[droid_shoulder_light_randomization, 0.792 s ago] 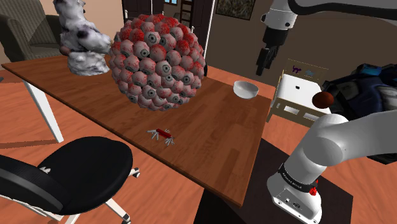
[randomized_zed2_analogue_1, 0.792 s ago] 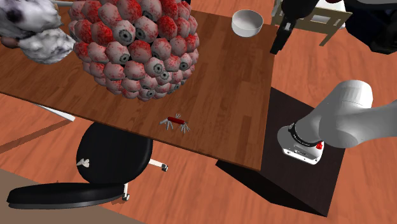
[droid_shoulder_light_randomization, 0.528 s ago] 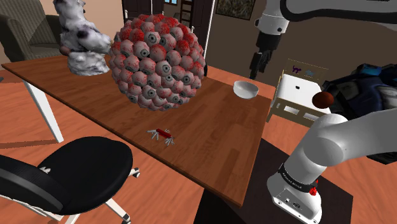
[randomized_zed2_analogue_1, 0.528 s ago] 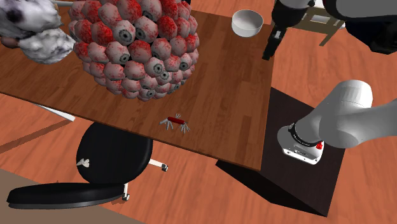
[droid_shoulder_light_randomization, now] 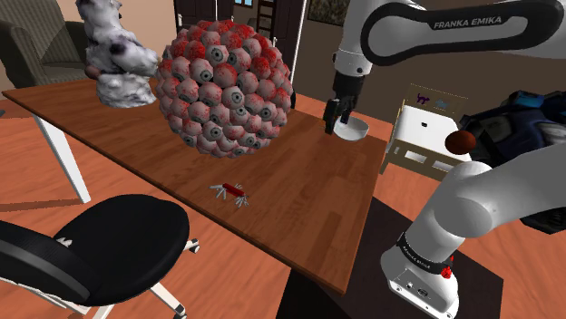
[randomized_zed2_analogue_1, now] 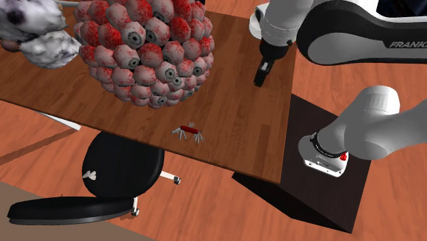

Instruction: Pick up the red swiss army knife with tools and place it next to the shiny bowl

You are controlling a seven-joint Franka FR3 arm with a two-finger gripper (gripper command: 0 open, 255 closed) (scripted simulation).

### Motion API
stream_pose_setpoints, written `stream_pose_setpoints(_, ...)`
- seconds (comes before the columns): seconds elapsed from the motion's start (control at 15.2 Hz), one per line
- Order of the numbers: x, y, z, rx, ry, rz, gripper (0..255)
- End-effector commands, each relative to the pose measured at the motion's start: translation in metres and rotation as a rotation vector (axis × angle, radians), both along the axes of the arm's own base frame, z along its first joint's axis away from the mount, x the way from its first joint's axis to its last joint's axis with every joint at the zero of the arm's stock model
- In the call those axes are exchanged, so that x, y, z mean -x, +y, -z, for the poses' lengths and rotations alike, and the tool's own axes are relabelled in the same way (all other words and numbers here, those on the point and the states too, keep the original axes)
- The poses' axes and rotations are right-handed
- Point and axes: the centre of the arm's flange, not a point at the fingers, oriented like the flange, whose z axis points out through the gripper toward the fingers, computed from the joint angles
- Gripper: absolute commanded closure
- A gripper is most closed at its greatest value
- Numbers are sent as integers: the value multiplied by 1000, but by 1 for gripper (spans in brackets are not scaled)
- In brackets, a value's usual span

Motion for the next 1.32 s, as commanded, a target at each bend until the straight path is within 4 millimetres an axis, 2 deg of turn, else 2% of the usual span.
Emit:
stream_pose_setpoints(0.0,-11,16,20,-7,-2,6,0)
stream_pose_setpoints(1.25,-115,167,183,-65,-8,51,0)
